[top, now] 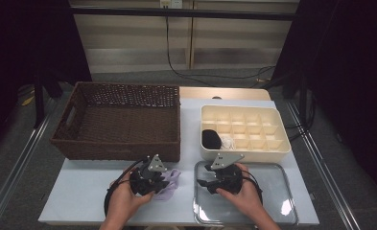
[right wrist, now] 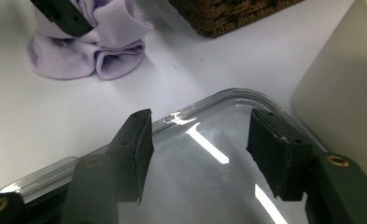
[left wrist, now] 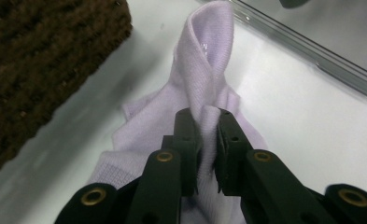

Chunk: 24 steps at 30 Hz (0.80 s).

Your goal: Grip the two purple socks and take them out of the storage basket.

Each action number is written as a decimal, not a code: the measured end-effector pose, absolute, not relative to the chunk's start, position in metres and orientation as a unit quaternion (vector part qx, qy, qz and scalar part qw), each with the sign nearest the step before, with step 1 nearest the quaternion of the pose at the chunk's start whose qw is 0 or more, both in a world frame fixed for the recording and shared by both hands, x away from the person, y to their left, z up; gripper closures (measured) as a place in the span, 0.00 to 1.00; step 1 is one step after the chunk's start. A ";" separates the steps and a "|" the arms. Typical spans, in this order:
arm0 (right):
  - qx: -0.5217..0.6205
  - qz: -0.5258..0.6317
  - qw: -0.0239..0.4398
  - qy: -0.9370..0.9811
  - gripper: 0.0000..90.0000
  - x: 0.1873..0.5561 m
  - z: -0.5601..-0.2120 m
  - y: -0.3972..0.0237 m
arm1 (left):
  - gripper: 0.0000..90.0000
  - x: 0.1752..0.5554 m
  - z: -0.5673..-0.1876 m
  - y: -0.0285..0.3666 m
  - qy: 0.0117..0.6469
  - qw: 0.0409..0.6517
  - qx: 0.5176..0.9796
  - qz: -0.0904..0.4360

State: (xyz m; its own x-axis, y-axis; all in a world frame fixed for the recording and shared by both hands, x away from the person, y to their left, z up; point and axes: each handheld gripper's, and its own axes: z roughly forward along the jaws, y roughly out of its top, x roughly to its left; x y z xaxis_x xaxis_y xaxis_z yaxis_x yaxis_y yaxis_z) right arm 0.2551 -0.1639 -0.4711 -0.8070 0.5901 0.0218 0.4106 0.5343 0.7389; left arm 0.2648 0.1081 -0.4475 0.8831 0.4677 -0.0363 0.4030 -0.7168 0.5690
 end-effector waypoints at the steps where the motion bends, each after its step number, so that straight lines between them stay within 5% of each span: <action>1: 0.289 0.386 0.115 0.868 0.45 0.255 -0.471 -0.165 | 0.90 0.265 -0.446 0.106 0.235 0.299 0.923 0.057; 8: 0.304 0.389 0.116 0.862 0.44 0.256 -0.470 -0.178 | 0.89 0.282 -0.436 0.081 0.203 0.334 0.919 0.059; 14: 0.311 0.389 0.110 0.860 0.43 0.254 -0.472 -0.184 | 0.63 0.282 -0.452 0.074 0.223 0.334 0.915 0.018; 20: 0.311 0.385 0.115 0.861 0.46 0.256 -0.471 -0.187 | 0.64 0.274 -0.440 0.087 0.233 0.332 0.914 0.016; 24: 0.311 0.386 0.115 0.861 0.55 0.260 -0.469 -0.186 | 0.76 0.269 -0.443 0.090 0.239 0.320 0.917 0.000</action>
State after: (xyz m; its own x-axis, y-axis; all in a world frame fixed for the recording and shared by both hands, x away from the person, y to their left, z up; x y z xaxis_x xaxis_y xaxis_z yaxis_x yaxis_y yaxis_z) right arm 0.2595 -0.1858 -0.4687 -0.7808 0.6233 0.0420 0.4463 0.5094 0.7358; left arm 0.2691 0.0905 -0.4434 0.8854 0.4392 -0.1526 0.4388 -0.6809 0.5864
